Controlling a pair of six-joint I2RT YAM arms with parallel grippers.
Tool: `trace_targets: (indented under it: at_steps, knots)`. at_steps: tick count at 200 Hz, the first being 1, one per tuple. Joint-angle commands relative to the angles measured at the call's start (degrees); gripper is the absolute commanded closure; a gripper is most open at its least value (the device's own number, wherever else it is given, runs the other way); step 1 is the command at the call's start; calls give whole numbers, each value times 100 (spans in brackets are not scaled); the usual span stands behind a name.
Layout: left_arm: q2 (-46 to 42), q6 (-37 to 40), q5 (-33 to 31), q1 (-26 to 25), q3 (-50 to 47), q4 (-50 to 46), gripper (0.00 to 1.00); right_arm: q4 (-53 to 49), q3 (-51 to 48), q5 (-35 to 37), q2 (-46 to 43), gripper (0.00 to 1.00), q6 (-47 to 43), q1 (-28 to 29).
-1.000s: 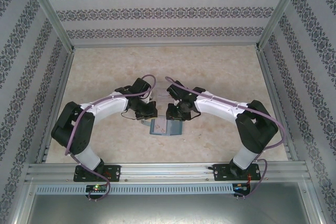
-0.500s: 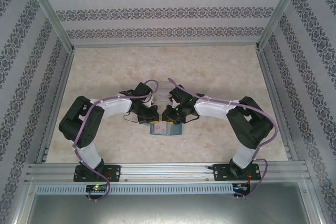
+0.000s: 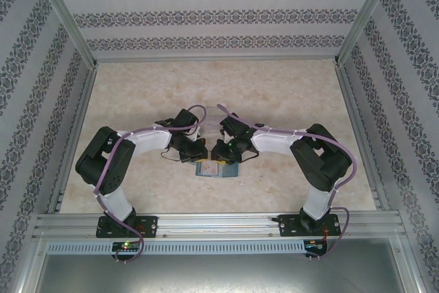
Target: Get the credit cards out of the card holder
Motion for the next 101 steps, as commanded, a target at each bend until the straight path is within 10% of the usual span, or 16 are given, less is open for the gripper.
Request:
trace_targets:
  at_steps: [1, 101]
  knots:
    - [-41, 94, -386, -39, 18, -437, 99, -710, -26, 736, -72, 75, -259, 45]
    - [-45, 350, -714, 12, 428, -890, 94, -331, -90, 323, -545, 72, -170, -10]
